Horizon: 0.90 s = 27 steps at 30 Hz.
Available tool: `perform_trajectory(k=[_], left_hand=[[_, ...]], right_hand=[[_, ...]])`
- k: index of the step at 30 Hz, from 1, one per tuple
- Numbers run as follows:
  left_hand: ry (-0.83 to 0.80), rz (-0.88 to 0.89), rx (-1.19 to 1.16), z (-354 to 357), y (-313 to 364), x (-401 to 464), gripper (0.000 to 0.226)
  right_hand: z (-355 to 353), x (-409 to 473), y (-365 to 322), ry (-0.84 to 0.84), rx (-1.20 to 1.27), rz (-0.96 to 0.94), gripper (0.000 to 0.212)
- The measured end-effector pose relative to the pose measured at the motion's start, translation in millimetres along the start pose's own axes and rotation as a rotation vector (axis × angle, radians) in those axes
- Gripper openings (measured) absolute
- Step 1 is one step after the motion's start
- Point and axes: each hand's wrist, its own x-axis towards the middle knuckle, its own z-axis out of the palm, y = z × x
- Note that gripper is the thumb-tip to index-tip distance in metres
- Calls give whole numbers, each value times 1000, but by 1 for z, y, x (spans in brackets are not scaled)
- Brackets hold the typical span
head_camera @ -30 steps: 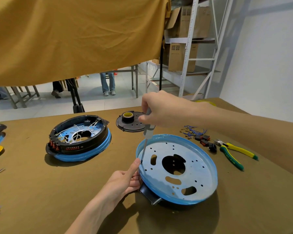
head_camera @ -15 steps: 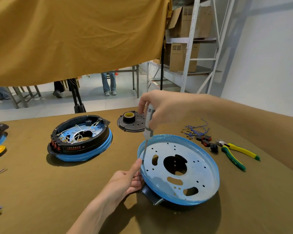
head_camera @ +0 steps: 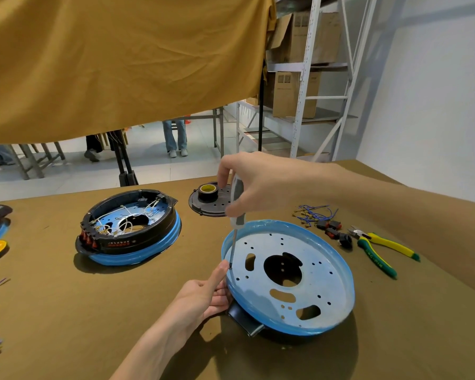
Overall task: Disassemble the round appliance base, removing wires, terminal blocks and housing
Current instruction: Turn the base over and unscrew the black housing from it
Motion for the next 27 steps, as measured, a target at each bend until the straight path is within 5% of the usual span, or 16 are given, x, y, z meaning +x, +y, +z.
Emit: perform_trajectory(k=[4,7,11,17,27], left_hand=[[-28,-2,1,0,1,-2,89],[-25,6,0,-1,0,-3,91],[-24,3,-6,-1,-1,-2,91],[-54,-26,-52,-2,2,-2,89],[-59,-51,-75,-2,5,-3,88]], right_hand=[[11,3,2,178,-270,37,48],[5,2,3,103,-78,-36,35],[-2,-4,3,-53,103,-84,45],[10,-2,5,194,-285,15,47],[0,-9,8,24,38,17,27]])
